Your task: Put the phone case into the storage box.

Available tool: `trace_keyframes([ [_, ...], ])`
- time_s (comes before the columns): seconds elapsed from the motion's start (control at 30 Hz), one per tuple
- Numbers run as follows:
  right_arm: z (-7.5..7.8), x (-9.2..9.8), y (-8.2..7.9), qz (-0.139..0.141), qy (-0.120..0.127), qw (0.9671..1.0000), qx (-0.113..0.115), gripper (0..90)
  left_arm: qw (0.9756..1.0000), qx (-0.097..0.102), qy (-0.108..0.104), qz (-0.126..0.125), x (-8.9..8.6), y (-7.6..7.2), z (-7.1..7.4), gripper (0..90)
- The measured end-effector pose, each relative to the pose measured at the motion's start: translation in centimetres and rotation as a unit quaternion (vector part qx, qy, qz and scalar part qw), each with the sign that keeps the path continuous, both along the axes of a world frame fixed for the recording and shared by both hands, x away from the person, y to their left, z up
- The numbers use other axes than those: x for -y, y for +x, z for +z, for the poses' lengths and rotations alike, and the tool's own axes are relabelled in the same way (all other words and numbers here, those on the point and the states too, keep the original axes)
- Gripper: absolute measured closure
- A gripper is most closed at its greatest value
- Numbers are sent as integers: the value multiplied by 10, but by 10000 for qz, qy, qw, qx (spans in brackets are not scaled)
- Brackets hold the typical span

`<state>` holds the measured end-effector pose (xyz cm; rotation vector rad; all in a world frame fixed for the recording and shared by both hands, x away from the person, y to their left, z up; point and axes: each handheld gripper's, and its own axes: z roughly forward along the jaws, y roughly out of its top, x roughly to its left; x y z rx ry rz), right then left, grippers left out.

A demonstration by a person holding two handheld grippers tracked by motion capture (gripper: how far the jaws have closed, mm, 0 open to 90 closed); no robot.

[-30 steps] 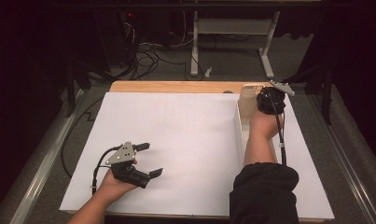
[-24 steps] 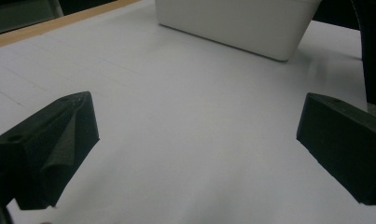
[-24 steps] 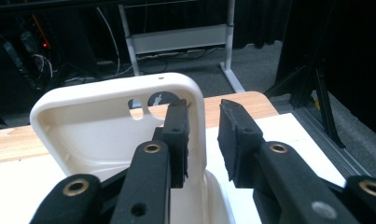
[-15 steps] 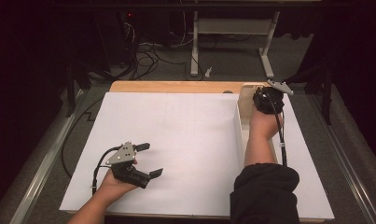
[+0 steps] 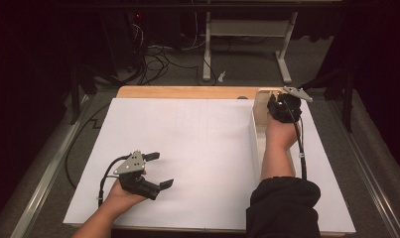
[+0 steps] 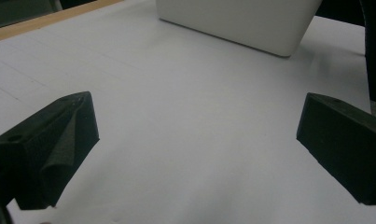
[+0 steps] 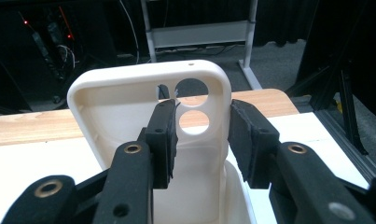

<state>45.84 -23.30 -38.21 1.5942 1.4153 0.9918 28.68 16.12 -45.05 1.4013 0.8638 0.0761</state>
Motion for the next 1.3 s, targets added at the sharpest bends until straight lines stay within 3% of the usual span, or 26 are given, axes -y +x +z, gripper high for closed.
trace_keyframes([
  [0.67,3,0,-11,221,77,9997,60,608,9999,-52,65,63,0,2,-1,2],
  [1.07,9,-1,-27,524,165,9985,85,549,9998,-55,186,88,-3,4,-1,2],
  [1.3,8,0,-35,780,228,9967,52,501,9997,-71,155,169,-6,6,-1,2],
])
